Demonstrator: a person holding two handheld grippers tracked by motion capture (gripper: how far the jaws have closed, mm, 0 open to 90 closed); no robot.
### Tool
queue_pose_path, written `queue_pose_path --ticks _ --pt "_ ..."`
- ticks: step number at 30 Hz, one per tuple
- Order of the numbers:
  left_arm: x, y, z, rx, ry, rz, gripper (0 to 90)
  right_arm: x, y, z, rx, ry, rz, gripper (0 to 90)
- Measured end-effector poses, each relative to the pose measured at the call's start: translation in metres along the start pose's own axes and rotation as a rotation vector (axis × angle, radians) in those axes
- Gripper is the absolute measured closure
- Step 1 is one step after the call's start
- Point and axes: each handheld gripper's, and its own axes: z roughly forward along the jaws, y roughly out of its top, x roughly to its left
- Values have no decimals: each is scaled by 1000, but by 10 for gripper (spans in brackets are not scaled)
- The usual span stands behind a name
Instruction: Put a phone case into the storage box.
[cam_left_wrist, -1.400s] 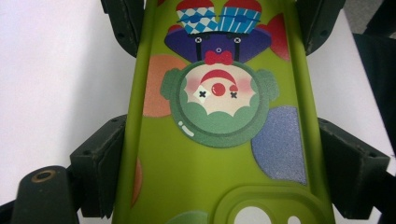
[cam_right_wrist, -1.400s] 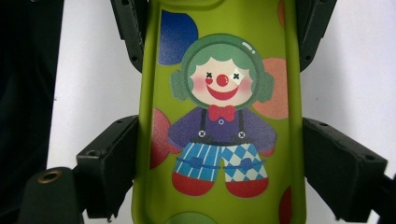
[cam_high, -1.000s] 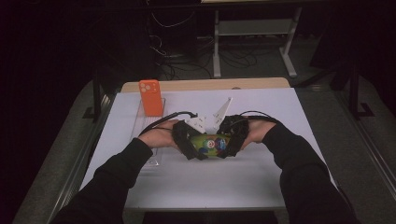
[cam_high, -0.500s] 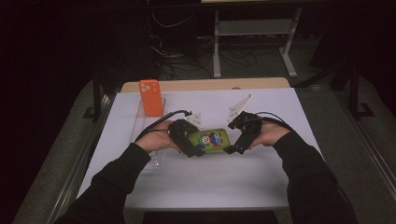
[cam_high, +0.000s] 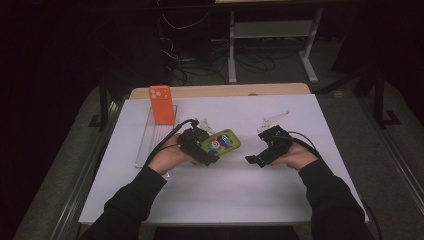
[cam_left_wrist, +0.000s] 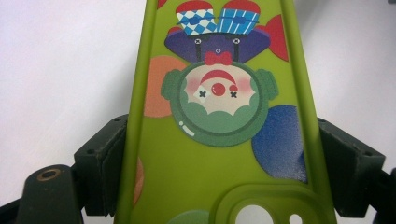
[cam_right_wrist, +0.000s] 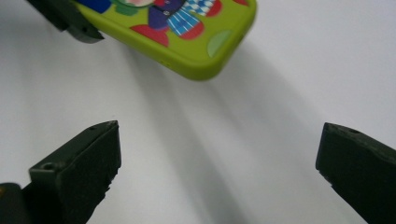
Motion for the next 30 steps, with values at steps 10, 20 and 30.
queue_pose_path --ticks 10,20,30 --pt "-8 -4 4 4 29 -27 157 9 -22 5 -101 -83 125 0" --pt "-9 -11 4 -16 23 -45 157 19 -34 12 -158 -168 162 0" --pt "-8 -15 0 -2 17 -37 157 28 -35 11 -155 -259 22 0"
